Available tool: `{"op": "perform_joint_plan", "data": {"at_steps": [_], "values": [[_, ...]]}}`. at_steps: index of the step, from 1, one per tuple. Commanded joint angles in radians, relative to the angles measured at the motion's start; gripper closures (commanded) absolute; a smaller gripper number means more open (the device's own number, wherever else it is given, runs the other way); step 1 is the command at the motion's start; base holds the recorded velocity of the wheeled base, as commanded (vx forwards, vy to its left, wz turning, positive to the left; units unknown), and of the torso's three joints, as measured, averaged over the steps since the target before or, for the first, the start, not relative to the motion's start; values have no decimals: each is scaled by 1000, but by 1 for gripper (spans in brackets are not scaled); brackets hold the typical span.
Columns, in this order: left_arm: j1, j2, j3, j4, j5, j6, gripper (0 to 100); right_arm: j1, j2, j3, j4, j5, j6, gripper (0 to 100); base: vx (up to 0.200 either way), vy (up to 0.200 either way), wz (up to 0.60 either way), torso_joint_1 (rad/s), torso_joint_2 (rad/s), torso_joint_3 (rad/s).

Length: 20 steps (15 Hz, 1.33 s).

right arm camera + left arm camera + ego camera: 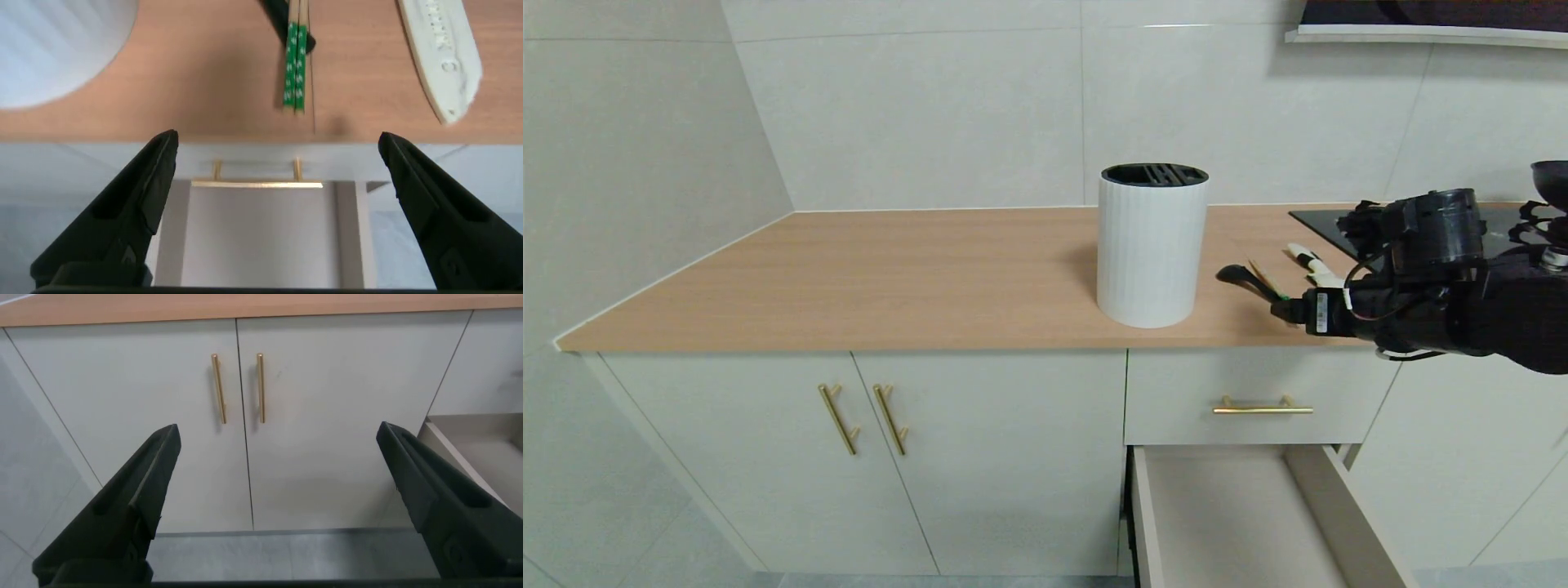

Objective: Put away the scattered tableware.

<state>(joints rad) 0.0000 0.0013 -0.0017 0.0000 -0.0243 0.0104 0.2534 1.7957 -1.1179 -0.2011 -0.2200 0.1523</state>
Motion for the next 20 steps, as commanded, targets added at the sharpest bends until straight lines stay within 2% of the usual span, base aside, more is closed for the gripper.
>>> {"op": "perform_joint_plan", "data": {"at_steps": [1, 5, 19, 20], "values": [[0, 0, 0, 0, 0, 0, 0, 3, 73, -2, -49, -27, 3, 0, 0, 0, 0, 0, 0, 0], [0, 0, 0, 0, 0, 0, 0, 3, 131, 6, -156, -62, 1, 0, 0, 0, 0, 0, 0, 0], [0, 0, 0, 0, 0, 0, 0, 0, 174, 0, -245, -75, 9, 0, 0, 0, 0, 0, 0, 0], [0, 0, 0, 0, 0, 0, 0, 0, 177, 1, -270, -75, 10, 100, 0, 0, 0, 0, 0, 0]]}}
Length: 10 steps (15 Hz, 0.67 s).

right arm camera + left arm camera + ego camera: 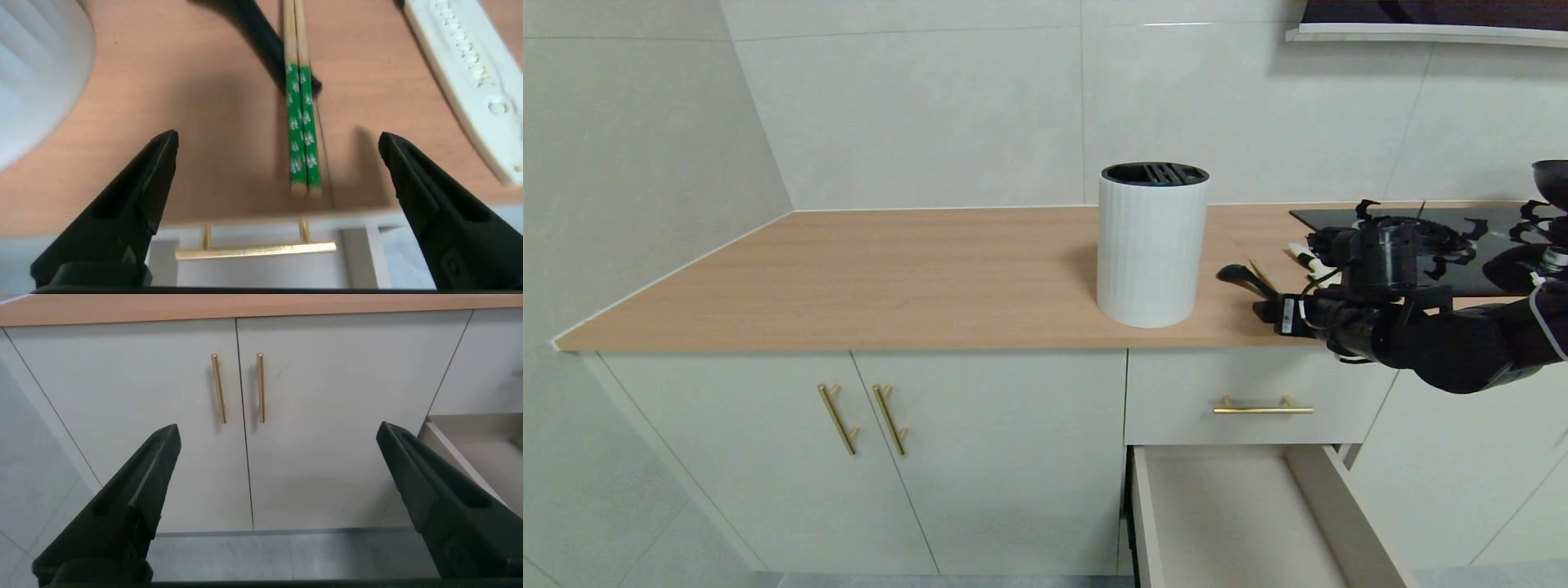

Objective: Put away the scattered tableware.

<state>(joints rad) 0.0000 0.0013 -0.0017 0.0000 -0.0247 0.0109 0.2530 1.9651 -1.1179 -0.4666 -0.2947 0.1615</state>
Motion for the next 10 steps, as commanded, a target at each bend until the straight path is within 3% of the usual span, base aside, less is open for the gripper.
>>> {"op": "perform_joint_plan", "data": {"at_steps": [1, 10], "values": [[0, 0, 0, 0, 0, 0, 0, 0, 8, 3, -6, 0, 0, 100, 0, 0, 0, 0, 0, 0], [0, 0, 0, 0, 0, 0, 0, -23, -23, 3, -4, 0, -2, 100, 0, 0, 0, 0, 0, 0]]}}
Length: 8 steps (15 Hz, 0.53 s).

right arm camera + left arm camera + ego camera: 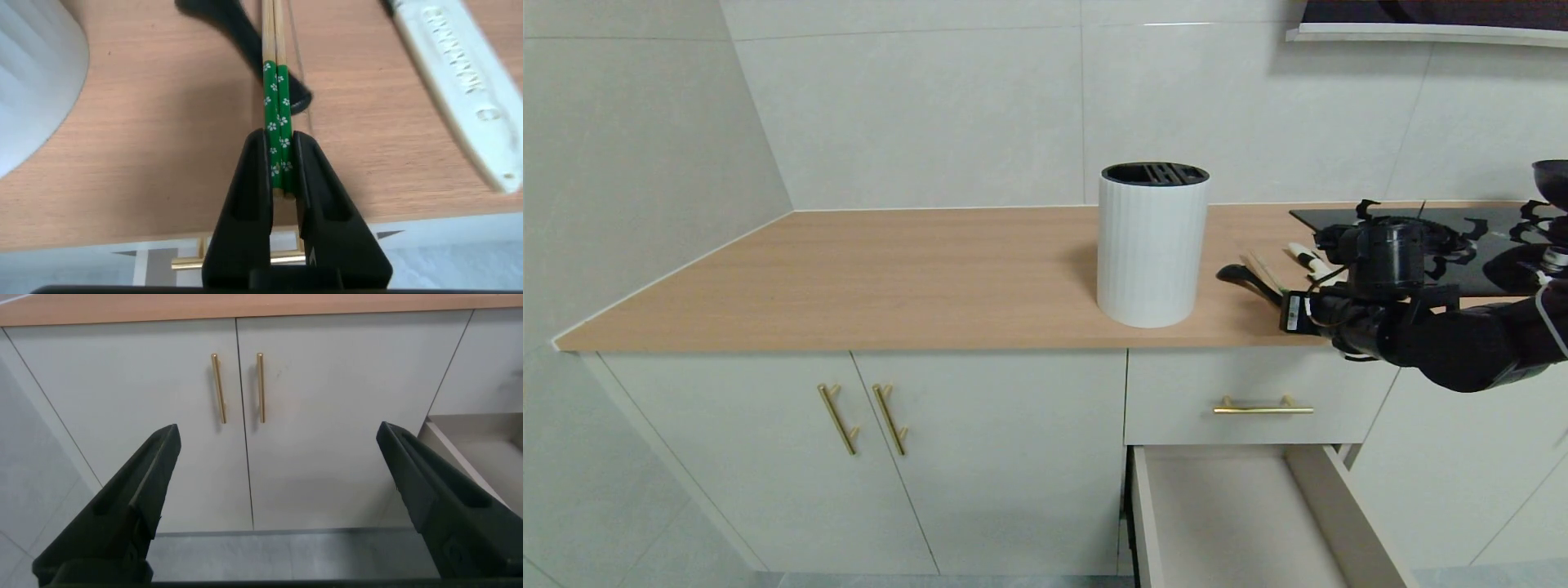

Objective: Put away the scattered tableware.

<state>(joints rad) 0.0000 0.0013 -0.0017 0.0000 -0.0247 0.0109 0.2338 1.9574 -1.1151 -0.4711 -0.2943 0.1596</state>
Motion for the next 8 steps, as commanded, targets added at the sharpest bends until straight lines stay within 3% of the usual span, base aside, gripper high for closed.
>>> {"op": "perform_joint_plan", "data": {"at_steps": [1, 8], "values": [[0, 0, 0, 0, 0, 0, 0, -5, -25, 0, 2, 1, 0, 100, 0, 0, 0, 0, 0, 0], [0, 0, 0, 0, 0, 0, 0, -2, -161, 67, 38, 12, 0, 100, 0, 0, 0, 0, 0, 0]]}}
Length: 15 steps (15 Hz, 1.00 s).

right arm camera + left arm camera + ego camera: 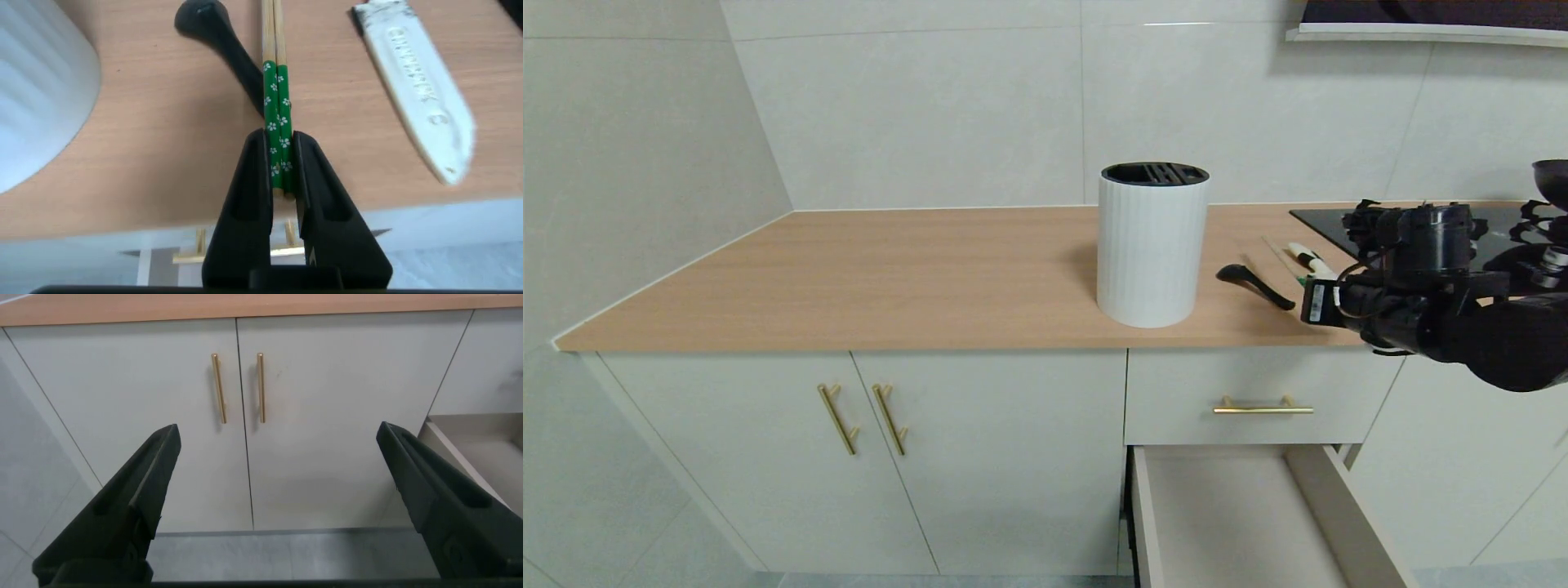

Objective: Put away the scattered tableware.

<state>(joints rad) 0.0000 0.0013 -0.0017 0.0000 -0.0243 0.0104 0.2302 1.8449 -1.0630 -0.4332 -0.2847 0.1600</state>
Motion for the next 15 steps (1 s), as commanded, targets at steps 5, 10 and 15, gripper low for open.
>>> {"op": "perform_joint_plan", "data": {"at_steps": [5, 10, 15], "values": [[0, 0, 0, 0, 0, 0, 0, 8, -360, 95, 291, 42, 52, 100, 0, 0, 0, 0, 0, 0], [0, 0, 0, 0, 0, 0, 0, 8, -564, 239, 406, 185, 32, 100, 0, 0, 0, 0, 0, 0], [0, 2, 0, 0, 0, 0, 0, 11, -592, 308, 409, 242, -59, 100, 0, 0, 0, 0, 0, 0]]}}
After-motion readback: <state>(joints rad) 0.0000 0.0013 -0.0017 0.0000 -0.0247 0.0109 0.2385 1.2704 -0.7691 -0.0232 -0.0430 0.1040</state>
